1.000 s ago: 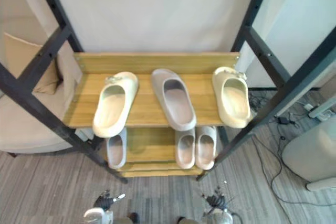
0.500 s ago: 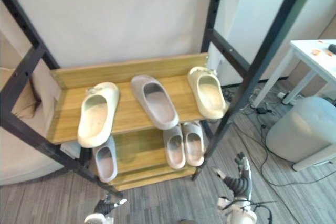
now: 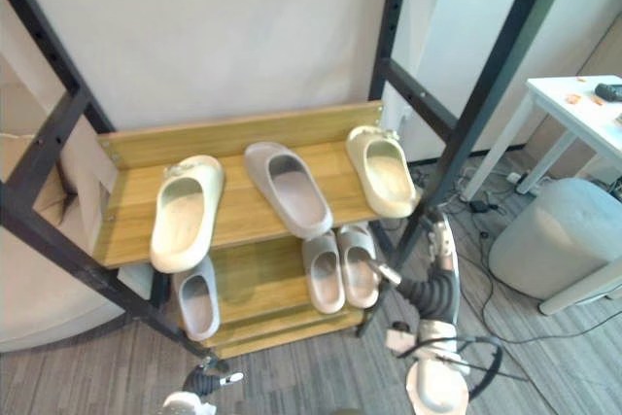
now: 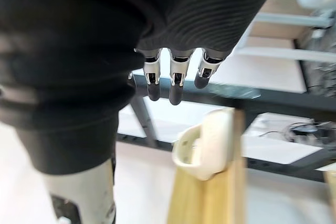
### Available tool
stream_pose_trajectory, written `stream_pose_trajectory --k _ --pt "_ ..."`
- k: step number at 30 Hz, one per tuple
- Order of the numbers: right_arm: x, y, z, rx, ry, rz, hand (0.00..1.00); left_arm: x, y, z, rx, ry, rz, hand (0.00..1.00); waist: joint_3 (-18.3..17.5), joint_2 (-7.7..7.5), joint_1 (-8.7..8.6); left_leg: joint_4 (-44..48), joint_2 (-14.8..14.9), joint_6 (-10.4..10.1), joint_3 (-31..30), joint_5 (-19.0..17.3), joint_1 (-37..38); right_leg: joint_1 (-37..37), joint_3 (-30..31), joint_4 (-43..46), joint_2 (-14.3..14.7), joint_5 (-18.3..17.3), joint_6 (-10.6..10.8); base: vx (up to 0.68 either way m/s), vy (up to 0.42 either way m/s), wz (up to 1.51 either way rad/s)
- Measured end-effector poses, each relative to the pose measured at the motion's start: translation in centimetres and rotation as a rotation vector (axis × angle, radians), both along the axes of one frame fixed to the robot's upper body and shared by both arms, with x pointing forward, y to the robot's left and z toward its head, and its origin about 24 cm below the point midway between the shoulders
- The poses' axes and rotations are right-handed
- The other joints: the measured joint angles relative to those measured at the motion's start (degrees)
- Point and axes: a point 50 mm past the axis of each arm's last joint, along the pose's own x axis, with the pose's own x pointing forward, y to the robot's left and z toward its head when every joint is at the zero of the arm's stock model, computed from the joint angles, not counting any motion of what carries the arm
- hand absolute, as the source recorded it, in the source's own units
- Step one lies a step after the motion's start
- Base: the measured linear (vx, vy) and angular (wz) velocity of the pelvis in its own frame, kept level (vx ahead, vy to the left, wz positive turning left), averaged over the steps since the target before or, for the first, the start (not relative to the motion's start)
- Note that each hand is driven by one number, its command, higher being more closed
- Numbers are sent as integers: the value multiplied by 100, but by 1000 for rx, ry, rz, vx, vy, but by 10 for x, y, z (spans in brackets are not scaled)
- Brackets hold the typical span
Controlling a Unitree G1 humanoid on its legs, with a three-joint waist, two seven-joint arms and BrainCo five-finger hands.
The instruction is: Organize the slippers on the shoe rack
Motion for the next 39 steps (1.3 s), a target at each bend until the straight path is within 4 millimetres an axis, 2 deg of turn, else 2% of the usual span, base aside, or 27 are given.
stream_pose_trajectory --k 6,12,13,21,26,34,39 --pt "21 -5 15 -49 -85 12 0 0 3 0 6 3 -8 0 5 -91 3 -13 -110 103 -214 55 -107 -9 -159 -13 -109 24 42 -27 19 16" --pt "41 -7 33 -78 -170 60 0 0 5 0 0 4 -9 0 -4 -123 82 -115 -214 205 -416 139 -185 -35 -314 -39 -186 41 68 -18 17 14" --pt "49 -12 37 -95 -181 57 0 2 5 1 -4 0 -9 0 5 -137 148 -140 -258 217 -448 158 -206 -12 -346 -113 -196 76 94 -7 27 13" --pt "79 -20 38 -119 -151 76 0 5 7 2 -9 -19 -6 0 30 -170 242 -152 -301 247 -702 204 -351 21 -596 -256 -218 94 69 11 5 17" --pt "95 -32 40 -165 -115 50 0 10 10 4 -16 -31 12 0 172 -185 268 -152 -301 245 -827 205 -385 71 -666 -309 -213 97 63 22 -8 11" --pt "105 -46 38 -182 -69 19 0 12 11 4 -22 -38 18 0 263 -187 271 -162 -305 246 -900 204 -386 85 -680 -323 -211 97 63 8 0 2" --pt "109 -46 36 -185 -47 38 0 12 11 4 -23 -38 19 0 263 -187 273 -213 -312 237 -914 226 -386 90 -702 -391 -210 96 62 0 0 0"
